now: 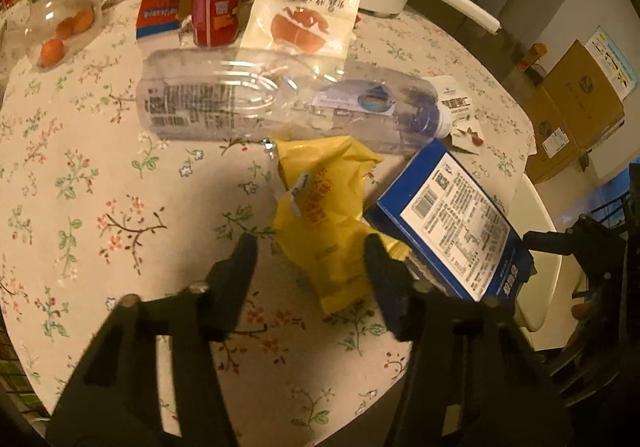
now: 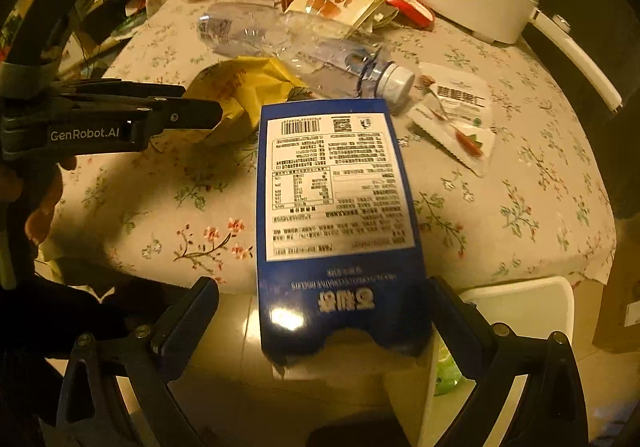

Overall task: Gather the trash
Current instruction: 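Return both tools to the table while the right gripper grasps the blue biscuit box, then grasp the yellow wrapper with the left gripper and lift it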

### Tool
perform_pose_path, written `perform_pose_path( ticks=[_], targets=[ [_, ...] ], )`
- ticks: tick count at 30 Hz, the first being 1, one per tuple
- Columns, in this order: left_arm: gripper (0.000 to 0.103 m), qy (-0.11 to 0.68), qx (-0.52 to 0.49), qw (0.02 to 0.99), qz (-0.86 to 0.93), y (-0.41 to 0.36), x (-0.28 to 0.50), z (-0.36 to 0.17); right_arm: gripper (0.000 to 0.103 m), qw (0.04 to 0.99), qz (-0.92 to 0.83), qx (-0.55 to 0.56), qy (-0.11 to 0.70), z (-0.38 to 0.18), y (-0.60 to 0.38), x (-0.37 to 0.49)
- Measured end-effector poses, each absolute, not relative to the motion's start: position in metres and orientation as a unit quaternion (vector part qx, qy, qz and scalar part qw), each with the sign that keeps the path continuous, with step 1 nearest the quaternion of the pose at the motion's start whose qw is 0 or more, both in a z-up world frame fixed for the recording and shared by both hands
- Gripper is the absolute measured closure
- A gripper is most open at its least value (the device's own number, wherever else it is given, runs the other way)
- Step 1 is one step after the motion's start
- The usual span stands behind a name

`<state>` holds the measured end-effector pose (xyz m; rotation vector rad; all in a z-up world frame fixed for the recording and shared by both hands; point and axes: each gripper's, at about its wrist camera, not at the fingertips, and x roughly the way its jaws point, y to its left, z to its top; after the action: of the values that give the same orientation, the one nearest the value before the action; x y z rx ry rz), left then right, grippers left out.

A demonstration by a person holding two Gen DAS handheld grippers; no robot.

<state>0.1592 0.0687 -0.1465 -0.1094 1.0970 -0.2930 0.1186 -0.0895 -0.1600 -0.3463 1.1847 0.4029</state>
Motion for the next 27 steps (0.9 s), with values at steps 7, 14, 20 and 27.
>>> perform_pose_path(
  ticks=[7,14,20,27],
  targets=[
    [0.088,0.521,-0.068,0.839,-0.143,0.071,0.162,-0.148,0.0,0.802,0.17,-0.178,0.545,-0.167,-0.079,0.129],
    [0.098,0.514,-0.06,0.844,-0.142,0.069,0.16,-0.14,0.014,0.809,0.175,-0.16,0.538,-0.161,-0.081,0.139],
    [0.1,0.513,-0.055,0.846,-0.134,0.07,0.157,-0.136,0.049,0.809,0.189,-0.171,0.529,-0.154,-0.074,0.134],
    [0.1,0.516,-0.061,0.844,-0.131,0.073,0.157,-0.136,0.005,0.804,0.169,-0.176,0.541,-0.165,-0.076,0.141]
  ],
)
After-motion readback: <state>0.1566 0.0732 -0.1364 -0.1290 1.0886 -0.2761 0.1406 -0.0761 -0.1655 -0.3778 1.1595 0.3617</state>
